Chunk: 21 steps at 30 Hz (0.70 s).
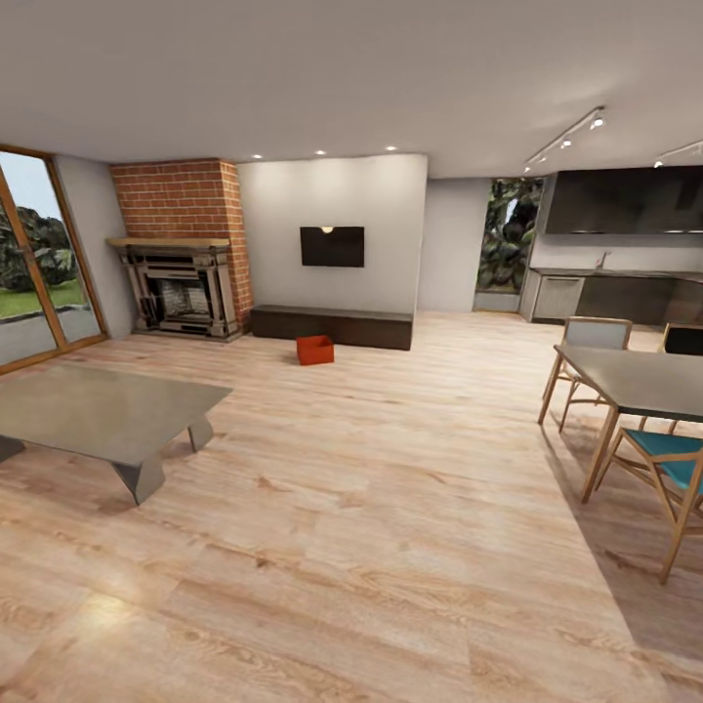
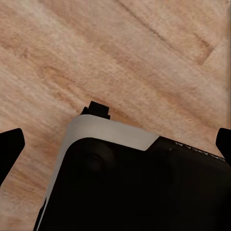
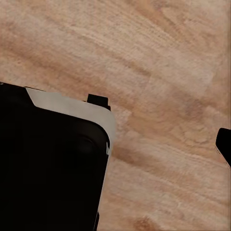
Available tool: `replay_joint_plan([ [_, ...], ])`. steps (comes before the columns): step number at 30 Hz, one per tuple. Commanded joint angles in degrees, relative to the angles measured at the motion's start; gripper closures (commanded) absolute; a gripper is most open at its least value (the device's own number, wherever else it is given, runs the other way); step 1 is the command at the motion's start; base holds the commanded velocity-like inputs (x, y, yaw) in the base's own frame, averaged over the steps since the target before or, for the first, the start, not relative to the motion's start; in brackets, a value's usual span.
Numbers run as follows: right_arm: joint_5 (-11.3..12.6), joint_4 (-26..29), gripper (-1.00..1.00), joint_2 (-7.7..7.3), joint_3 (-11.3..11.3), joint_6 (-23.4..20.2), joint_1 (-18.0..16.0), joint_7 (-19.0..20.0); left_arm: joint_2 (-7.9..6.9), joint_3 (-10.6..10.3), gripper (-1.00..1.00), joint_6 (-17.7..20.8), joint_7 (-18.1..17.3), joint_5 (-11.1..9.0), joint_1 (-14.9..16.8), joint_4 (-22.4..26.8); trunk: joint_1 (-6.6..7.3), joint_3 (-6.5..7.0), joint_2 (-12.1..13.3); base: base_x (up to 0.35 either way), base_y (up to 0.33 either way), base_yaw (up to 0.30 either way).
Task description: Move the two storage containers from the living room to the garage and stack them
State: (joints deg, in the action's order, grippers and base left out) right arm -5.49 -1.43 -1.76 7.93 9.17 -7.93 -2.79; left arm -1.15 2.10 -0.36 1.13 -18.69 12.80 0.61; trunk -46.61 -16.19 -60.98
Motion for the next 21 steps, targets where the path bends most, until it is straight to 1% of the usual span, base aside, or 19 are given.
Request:
replay_joint_plan([
  [1, -0.58, -0.15, -1.0, 0.0, 0.16, 0.23, -0.07, -0.29, 0.01, 0.19, -1.0, -0.02, 0.1, -0.12, 0.03, 0.01, -0.04, -0.07, -0.04, 0.325, 0.0, 0.0],
  [9, -0.56, -0.15, -1.0, 0.02, 0.03, 0.3, -0.09, -0.36, -0.07, 0.19, -1.0, 0.03, 0.1, -0.12, 0.03, 0.01, -0.04, -0.07, -0.04, 0.325, 0.0, 0.0],
  [14, 0.12, -0.2, -1.0, 0.11, -0.55, 0.31, -0.09, -0.43, -0.15, 0.21, -1.0, 0.11, 0.1, -0.12, 0.03, 0.01, -0.04, -0.07, -0.04, 0.325, 0.0, 0.0],
  [21, 0.2, -0.24, -1.0, 0.44, -0.55, 0.17, -0.1, -0.65, -0.16, 0.2, -1.0, 0.18, 0.04, -0.12, 0.03, 0.01, -0.04, -0.07, -0.04, 0.325, 0.0, 0.0],
])
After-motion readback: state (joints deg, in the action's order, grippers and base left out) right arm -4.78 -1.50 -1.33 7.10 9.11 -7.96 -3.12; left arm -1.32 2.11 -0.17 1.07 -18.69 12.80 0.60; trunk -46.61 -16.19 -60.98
